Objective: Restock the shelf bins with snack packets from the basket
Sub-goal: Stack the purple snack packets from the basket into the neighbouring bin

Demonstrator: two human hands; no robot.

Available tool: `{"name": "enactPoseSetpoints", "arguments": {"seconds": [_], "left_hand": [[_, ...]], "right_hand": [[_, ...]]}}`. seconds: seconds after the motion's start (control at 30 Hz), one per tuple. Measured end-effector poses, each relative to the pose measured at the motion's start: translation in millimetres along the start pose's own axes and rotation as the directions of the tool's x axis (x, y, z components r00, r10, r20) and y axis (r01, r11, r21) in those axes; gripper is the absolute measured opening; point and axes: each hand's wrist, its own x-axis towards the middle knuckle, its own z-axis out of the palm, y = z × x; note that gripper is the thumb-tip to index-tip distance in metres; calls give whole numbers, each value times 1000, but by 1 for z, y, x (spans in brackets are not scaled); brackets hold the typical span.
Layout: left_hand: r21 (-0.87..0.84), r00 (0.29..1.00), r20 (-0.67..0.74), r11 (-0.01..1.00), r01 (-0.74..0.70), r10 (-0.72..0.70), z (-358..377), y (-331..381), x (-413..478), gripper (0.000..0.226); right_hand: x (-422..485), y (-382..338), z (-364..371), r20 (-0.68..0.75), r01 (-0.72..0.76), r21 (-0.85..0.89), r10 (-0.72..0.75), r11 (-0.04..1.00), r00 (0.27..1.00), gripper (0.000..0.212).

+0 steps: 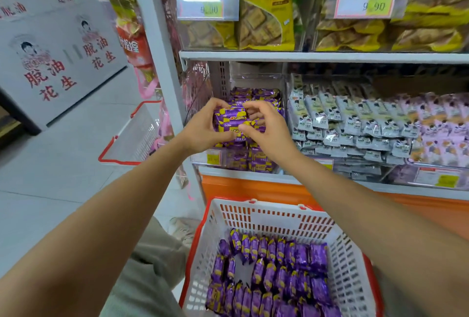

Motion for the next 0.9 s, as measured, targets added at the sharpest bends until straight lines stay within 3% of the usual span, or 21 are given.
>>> {"name": "enactPoseSetpoints", "arguments": {"seconds": [0.17, 0.3, 0.47, 0.7, 0.9], "left_hand": [[267, 999, -18, 963, 44, -41, 2, -9, 17, 68], [354, 992, 69, 932, 74, -105, 5, -22, 22, 64], [271, 967, 137, 947, 170, -213, 11, -29, 25, 56], [265, 935, 48, 907, 328, -353, 22, -31, 26, 65], [314, 943, -27, 892, 324, -333, 24, -25, 19, 78]], "right_hand": [[4, 10, 0, 160, -56, -337, 116, 940, 980, 64], [-3, 18, 1, 333, -60, -584, 306, 810, 892, 75], [-12, 27, 6, 388, -20, -627, 335, 778, 859, 77], [-16, 29, 10, 397, 4, -661, 345, 751, 851, 83], [-18, 32, 13, 395, 34, -703, 350, 711, 849, 83]]}}
